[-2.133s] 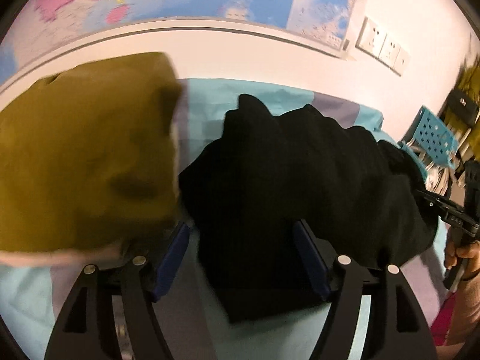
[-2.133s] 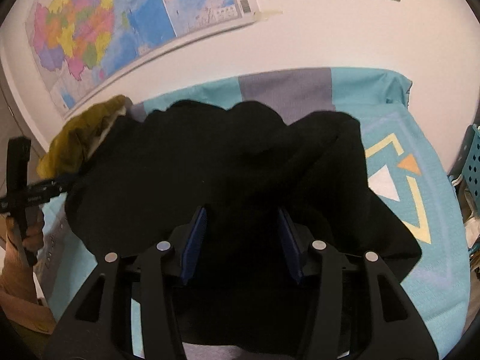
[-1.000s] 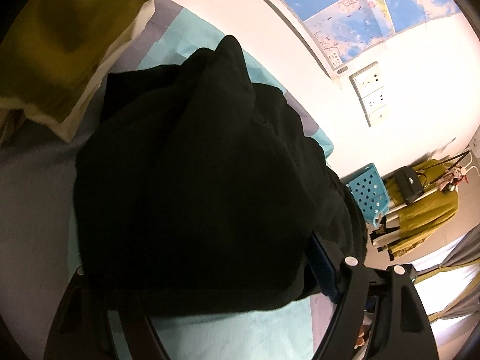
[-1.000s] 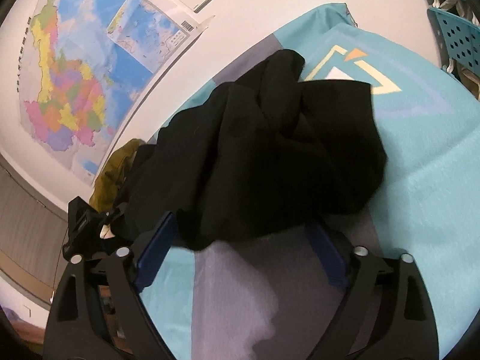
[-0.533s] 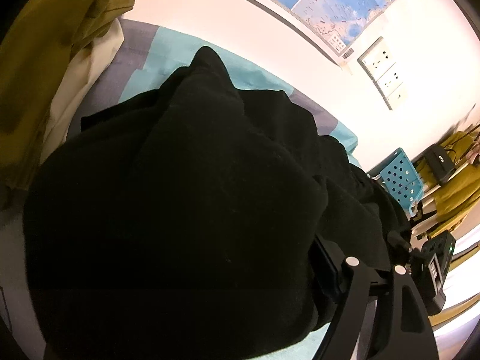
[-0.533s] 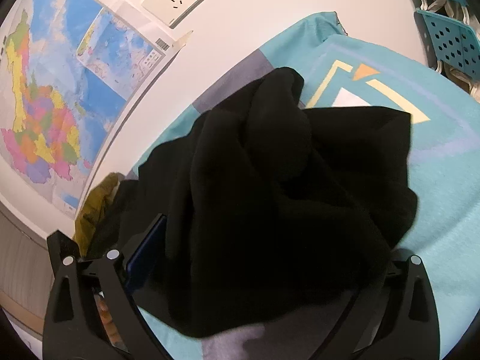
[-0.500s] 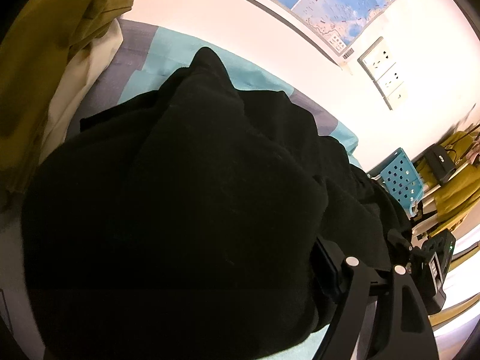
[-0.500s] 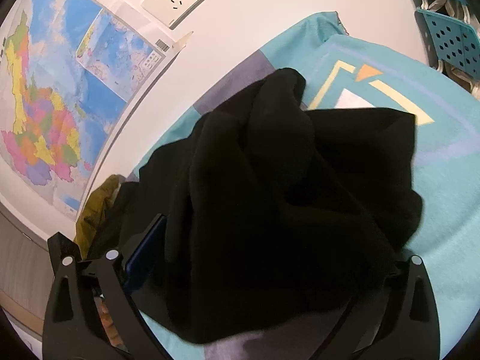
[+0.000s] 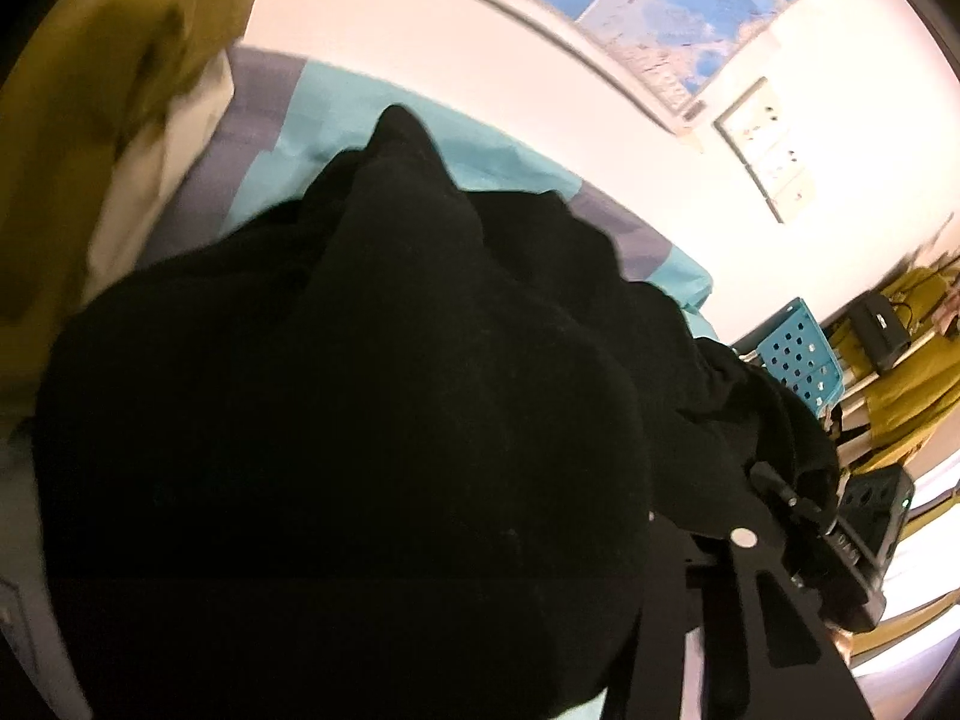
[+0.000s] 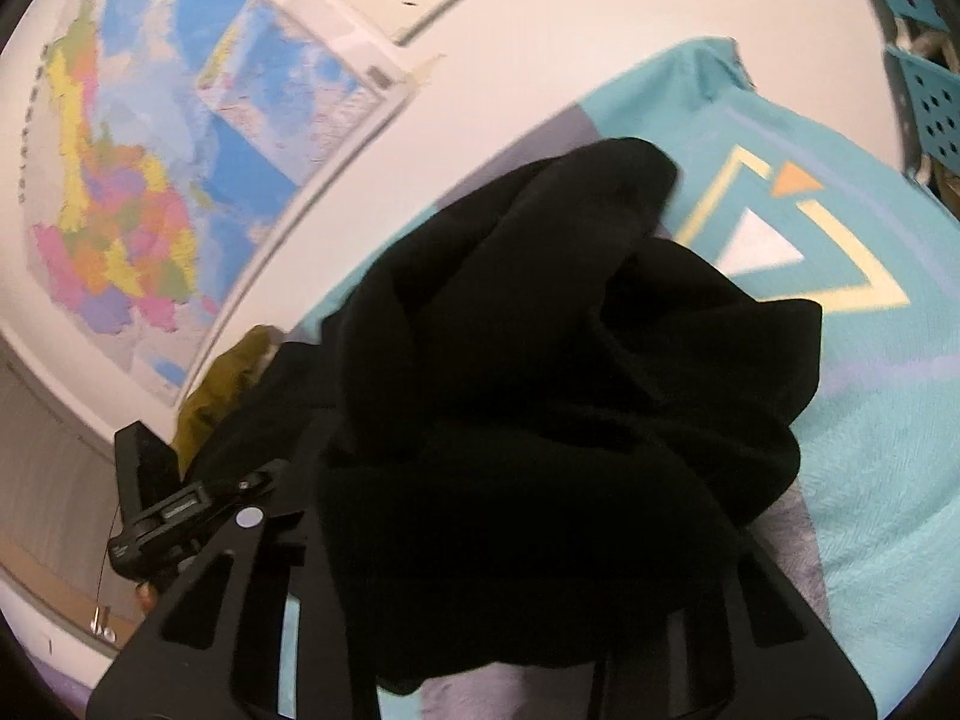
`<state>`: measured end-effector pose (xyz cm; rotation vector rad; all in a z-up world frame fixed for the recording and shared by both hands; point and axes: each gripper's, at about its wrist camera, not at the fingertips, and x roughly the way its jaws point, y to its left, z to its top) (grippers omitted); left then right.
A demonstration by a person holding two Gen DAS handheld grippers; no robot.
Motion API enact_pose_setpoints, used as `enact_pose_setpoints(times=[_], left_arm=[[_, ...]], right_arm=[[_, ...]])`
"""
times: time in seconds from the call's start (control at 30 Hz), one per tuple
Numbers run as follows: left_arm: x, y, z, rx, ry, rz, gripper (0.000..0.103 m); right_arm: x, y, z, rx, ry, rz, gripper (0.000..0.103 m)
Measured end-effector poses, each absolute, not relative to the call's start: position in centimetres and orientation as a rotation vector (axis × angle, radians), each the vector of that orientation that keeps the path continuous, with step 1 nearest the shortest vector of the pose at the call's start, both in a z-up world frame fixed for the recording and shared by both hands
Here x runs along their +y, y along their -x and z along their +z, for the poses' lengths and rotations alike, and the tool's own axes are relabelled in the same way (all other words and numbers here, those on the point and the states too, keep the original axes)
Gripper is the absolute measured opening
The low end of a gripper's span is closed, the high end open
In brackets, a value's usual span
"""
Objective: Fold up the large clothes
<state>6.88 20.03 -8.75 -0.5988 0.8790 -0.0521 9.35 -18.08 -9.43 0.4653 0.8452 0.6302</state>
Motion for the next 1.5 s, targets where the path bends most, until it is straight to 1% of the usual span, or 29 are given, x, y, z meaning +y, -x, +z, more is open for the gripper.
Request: enact_pose_setpoints(times=[0.17, 0.2, 0.23, 0.33, 0.4, 0.43, 0.47, 0.53, 0.63, 0.7, 0.77, 0.87, 1.07, 1.13, 1.2, 1.27, 1.33, 1.37, 1.4, 1.43, 1.5], left_arm=[[19.7, -2.8, -6.7, 0.858, 0.636, -0.171, 0.042], [19.6, -2.1, -6.7, 0.86, 0.638, -0.188, 0.043], [19.3, -1.3, -7.3, 0.881, 0.642, -0.207, 0.047], [19.3, -0.9, -9.9, 0.959, 0.647, -0.206, 0.054], [19.4, -0.6, -10.6, 0.953, 0.65, -0.201, 0.063], [19.4, -0.5, -10.5, 0.94, 0.635, -0.204, 0.065], [19.3, -0.3, -10.4, 0.934, 0.614, -0.198, 0.067], [19.3, -0.1, -10.0, 0.911, 0.567, -0.171, 0.074], [19.3, 0.0, -10.0, 0.896, 0.545, -0.148, 0.078], [19.5, 0.0, -10.2, 0.892, 0.549, -0.143, 0.08], [19.3, -0.4, -10.1, 0.885, 0.549, -0.137, 0.083], [19.3, -1.0, -9.8, 0.888, 0.551, -0.13, 0.084], [19.2, -2.1, -9.8, 0.891, 0.527, -0.12, 0.084], [19.0, -2.1, -9.7, 0.883, 0.505, -0.116, 0.082], [18.8, -2.2, -9.7, 0.883, 0.486, -0.112, 0.078], [18.7, -2.2, -9.5, 0.876, 0.469, -0.111, 0.075], [18.5, -2.3, -9.4, 0.869, 0.443, -0.114, 0.074], [18.4, -2.4, -9.4, 0.869, 0.437, -0.115, 0.075], [18.4, -2.6, -9.5, 0.872, 0.438, -0.12, 0.079], [18.5, -2.7, -9.6, 0.876, 0.446, -0.12, 0.081], [18.5, -2.9, -9.7, 0.872, 0.451, -0.122, 0.081]], right_arm=[[-19.5, -6.4, -6.2, 0.8, -0.468, 0.709, 0.032], [-19.7, -5.9, -6.1, 0.795, -0.466, 0.718, 0.033], [-20.2, -5.2, -6.1, 0.799, -0.465, 0.722, 0.034], [-20.9, -4.7, -8.4, 0.885, -0.432, 0.682, 0.042], [-21.3, -4.9, -10.7, 0.953, -0.47, 0.648, 0.053], [-21.6, -5.0, -11.8, 0.983, -0.498, 0.64, 0.059], [-21.9, -4.9, -12.3, 0.988, -0.513, 0.626, 0.063], [-22.4, -4.7, -12.6, 0.962, -0.551, 0.638, 0.066], [-22.2, -4.6, -12.4, 0.955, -0.54, 0.652, 0.073], [-21.8, -4.7, -12.3, 0.951, -0.527, 0.655, 0.08], [-21.6, -4.8, -12.3, 0.943, -0.521, 0.655, 0.084], [-21.1, -5.2, -12.4, 0.932, -0.5, 0.635, 0.085], [-19.8, -7.0, -12.6, 0.905, -0.486, 0.623, 0.085], [-19.7, -7.3, -12.6, 0.906, -0.479, 0.624, 0.079], [-19.6, -7.5, -12.7, 0.906, -0.46, 0.618, 0.065], [-19.7, -7.6, -12.8, 0.908, -0.445, 0.623, 0.063], [-19.8, -7.8, -13.0, 0.913, -0.462, 0.627, 0.063], [-19.8, -7.8, -13.0, 0.913, -0.46, 0.627, 0.067], [-19.8, -7.9, -13.1, 0.912, -0.462, 0.631, 0.072], [-19.7, -7.9, -13.1, 0.911, -0.468, 0.641, 0.073], [-19.4, -7.9, -13.0, 0.909, -0.45, 0.644, 0.075]])
